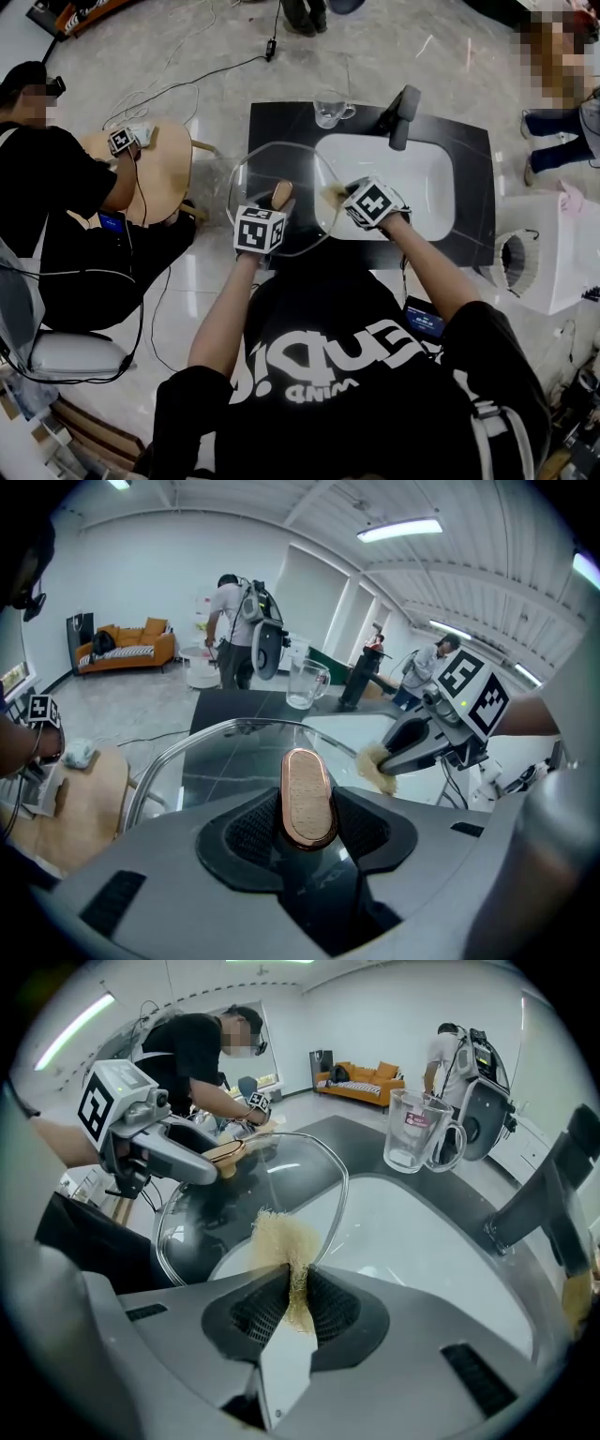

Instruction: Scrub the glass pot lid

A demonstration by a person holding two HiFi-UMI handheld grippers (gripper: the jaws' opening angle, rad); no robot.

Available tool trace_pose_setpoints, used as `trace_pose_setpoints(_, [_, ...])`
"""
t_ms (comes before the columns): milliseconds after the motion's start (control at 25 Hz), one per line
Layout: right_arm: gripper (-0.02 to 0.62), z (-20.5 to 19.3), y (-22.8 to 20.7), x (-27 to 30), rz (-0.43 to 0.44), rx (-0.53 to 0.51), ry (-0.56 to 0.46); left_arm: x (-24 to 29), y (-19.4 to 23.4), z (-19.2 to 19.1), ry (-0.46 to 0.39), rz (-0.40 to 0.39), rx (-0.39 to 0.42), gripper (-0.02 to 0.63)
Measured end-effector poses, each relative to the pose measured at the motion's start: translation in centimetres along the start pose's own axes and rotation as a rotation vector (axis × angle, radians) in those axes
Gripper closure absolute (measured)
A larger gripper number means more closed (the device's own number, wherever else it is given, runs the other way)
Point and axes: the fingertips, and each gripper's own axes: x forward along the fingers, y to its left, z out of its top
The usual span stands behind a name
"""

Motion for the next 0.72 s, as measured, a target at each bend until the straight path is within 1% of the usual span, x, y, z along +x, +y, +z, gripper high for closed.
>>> trace_pose_setpoints(360, [0.549, 2.3, -3.3, 0.6, -0.088, -0.017, 0.008, 0.0, -0.1, -0.2, 0.003, -0.004, 0.009, 0.42])
trace_pose_setpoints(520, [0.549, 3.5, -2.8, 1.4, -0.057, -0.004, -0.001, 0.0, 0.0, -0.4, 0.004, -0.002, 0.01, 0.42])
trace_pose_setpoints(600, [0.549, 4.4, -3.3, 1.6, -0.069, -0.016, -0.005, 0.0, 0.0, -0.3, 0.004, -0.001, 0.013, 0.42])
trace_pose_setpoints(720, [0.549, 5.4, -3.7, 2.1, -0.064, -0.017, 0.006, 0.1, 0.0, -0.3, 0.002, 0.001, 0.014, 0.42])
